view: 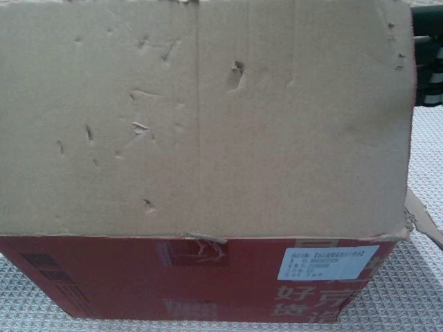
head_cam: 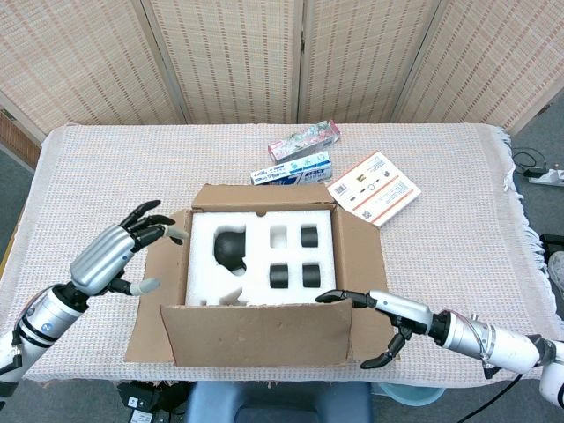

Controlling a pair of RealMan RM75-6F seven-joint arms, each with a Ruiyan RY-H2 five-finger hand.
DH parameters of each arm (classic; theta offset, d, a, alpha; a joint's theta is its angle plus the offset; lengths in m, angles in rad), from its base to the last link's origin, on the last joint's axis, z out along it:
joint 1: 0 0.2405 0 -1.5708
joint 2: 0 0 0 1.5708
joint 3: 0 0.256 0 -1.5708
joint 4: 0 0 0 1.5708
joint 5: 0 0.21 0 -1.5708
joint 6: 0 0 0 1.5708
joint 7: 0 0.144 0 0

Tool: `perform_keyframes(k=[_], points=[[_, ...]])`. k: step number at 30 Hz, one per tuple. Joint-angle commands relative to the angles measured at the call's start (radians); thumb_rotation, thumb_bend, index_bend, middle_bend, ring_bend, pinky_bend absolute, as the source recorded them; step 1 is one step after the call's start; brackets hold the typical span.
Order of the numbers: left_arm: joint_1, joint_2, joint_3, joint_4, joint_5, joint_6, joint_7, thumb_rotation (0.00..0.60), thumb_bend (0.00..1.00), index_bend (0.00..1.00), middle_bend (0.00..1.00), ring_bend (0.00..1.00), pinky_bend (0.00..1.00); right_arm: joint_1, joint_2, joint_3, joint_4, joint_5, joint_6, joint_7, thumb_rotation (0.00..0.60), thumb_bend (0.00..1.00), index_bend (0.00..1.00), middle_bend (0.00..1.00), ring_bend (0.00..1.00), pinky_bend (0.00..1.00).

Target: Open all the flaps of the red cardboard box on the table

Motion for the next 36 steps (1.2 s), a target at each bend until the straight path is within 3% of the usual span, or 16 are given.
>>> perform_keyframes(k=[1,11,21,27,32,36], points=[[0.016,0.01,-0.017,0.028,-0.07,-0.022,0.01,0.0,0.16,0.28,0.39,0.22,0.0,0.01,0.006,-0.028,-0.003,-0.036,0.043,0.004,0.6,0.2,0.09,0.18,0.26,0.04],[0.031,0.012,-0.039,0.078,-0.169,-0.088,-0.003,0.0,0.16,0.28,0.38,0.22,0.0,0.032,0.05,-0.108,-0.038,-0.146,0.167,0.016,0.6,0.2,0.09,0.18,0.26,0.04],[0.037,0.011,-0.05,0.075,-0.201,-0.135,0.05,0.0,0.16,0.27,0.38,0.22,0.0,0.01,0.086,-0.139,-0.055,-0.079,0.164,-0.074,0.6,0.2,0.09,0.18,0.26,0.04],[0.038,0.0,-0.057,0.078,-0.209,-0.153,0.061,0.0,0.16,0.27,0.38,0.22,0.0,0.034,0.065,-0.152,-0.08,-0.101,0.12,-0.097,0.6,0.2,0.09,0.18,0.27,0.04],[0.05,-0.004,-0.057,0.086,-0.221,-0.157,0.1,0.0,0.16,0.27,0.38,0.22,0.0,-0.01,0.099,-0.129,-0.103,-0.007,0.092,-0.277,0.6,0.2,0.09,0.18,0.27,0.04],[0.066,-0.023,-0.053,0.12,-0.262,-0.167,0.137,0.0,0.17,0.27,0.37,0.21,0.0,-0.074,0.139,-0.101,-0.154,0.094,0.038,-0.542,0.6,0.2,0.09,0.18,0.26,0.04]])
